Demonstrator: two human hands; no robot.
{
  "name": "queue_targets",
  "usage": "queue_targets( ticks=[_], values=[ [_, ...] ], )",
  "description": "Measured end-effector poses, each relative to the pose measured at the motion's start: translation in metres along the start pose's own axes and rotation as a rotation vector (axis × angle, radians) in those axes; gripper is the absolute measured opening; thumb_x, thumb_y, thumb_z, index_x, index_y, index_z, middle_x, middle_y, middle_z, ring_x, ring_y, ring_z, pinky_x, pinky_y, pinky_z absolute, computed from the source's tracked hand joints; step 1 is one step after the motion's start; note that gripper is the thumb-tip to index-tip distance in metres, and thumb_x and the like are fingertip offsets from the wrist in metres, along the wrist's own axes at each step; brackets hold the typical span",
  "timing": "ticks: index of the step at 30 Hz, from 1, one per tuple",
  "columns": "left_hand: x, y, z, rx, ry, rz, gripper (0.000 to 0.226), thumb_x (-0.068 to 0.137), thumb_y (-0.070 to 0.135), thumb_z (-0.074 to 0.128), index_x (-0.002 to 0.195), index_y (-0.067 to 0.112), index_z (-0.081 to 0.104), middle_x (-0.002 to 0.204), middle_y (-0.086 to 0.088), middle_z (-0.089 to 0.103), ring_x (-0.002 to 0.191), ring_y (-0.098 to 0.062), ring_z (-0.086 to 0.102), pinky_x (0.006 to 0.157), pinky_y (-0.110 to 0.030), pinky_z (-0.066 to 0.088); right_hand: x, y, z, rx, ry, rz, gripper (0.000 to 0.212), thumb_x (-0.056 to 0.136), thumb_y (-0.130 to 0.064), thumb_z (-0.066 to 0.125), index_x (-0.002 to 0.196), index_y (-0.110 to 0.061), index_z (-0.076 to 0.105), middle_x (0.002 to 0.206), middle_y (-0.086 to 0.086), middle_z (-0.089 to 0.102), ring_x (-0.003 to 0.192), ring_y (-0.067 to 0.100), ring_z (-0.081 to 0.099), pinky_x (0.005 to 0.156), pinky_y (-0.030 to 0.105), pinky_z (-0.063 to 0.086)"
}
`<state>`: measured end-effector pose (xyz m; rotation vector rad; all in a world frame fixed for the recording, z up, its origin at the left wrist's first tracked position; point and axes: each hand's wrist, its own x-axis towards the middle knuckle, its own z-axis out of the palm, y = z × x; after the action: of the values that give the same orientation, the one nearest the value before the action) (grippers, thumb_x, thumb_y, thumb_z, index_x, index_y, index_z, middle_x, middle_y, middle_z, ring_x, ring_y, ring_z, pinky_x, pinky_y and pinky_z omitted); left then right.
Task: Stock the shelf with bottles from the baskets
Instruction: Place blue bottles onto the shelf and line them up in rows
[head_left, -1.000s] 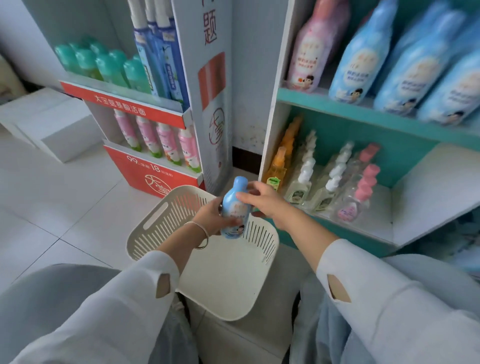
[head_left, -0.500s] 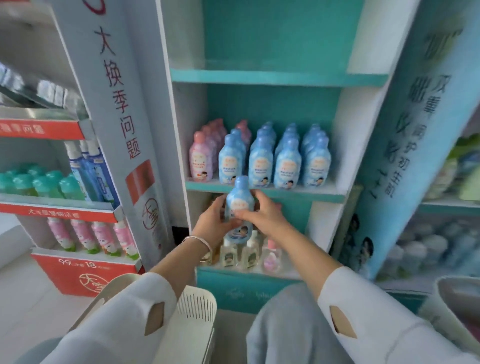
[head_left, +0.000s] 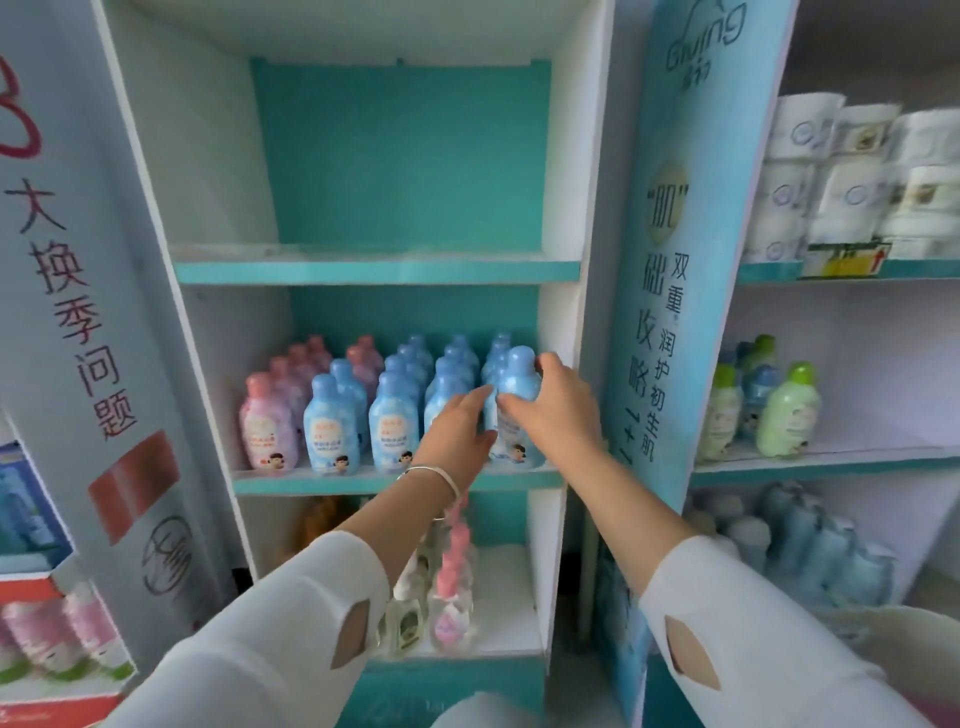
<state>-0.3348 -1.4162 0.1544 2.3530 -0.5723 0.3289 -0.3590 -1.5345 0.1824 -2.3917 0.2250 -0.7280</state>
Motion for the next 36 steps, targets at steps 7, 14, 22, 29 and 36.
queue_targets(
  ticks=[7,14,22,29,36],
  values=[
    [0.054,0.0,0.001,0.454,0.066,0.068,0.052,0.095,0.022,0.045,0.144,0.029,0.029,0.145,0.005,0.04,0.136,-0.019,0.032,0.106,-0.033,0.028,0.019,0.015,0.011,-0.103,0.008,-0.018,0.044,0.086,-0.035,0.065,0.114,-0.007,0.046,0.121,0.009,0.05,0.106,0.032,0.055,0.076,0.035,0.041],
    [0.099,0.007,0.011,0.641,0.041,0.105,0.033,0.091,0.023,0.047,0.122,0.032,0.052,0.125,0.007,0.057,0.123,-0.02,0.044,0.097,-0.036,0.028,0.032,0.016,0.025,-0.165,-0.011,-0.084,0.042,0.088,-0.023,0.059,0.123,-0.008,0.042,0.121,0.011,0.047,0.114,0.033,0.049,0.08,0.035,0.041],
    [0.109,0.003,0.0,0.652,-0.022,0.182,0.018,0.092,0.02,0.045,0.099,0.024,0.06,0.108,0.002,0.064,0.106,-0.021,0.056,0.098,-0.034,0.027,0.036,0.013,0.027,-0.211,-0.011,-0.081,0.053,0.089,-0.017,0.057,0.136,-0.014,0.032,0.119,0.013,0.044,0.113,0.035,0.047,0.079,0.037,0.041],
    [0.107,-0.01,-0.011,0.577,-0.074,0.187,0.027,0.092,0.027,0.047,0.116,0.033,0.058,0.119,0.009,0.063,0.112,-0.017,0.053,0.105,-0.032,0.022,0.045,0.006,0.038,-0.265,0.026,-0.028,0.044,0.089,-0.015,0.061,0.125,-0.01,0.036,0.118,0.014,0.046,0.108,0.033,0.053,0.078,0.036,0.044],
    [0.106,-0.021,-0.016,0.348,-0.078,0.007,0.03,0.091,0.029,0.049,0.12,0.033,0.057,0.117,0.001,0.063,0.114,-0.023,0.054,0.101,-0.03,0.027,0.051,0.011,0.059,-0.34,-0.028,0.108,0.046,0.089,-0.01,0.058,0.127,-0.011,0.032,0.124,0.014,0.044,0.097,0.033,0.061,0.07,0.035,0.043]
  ],
)
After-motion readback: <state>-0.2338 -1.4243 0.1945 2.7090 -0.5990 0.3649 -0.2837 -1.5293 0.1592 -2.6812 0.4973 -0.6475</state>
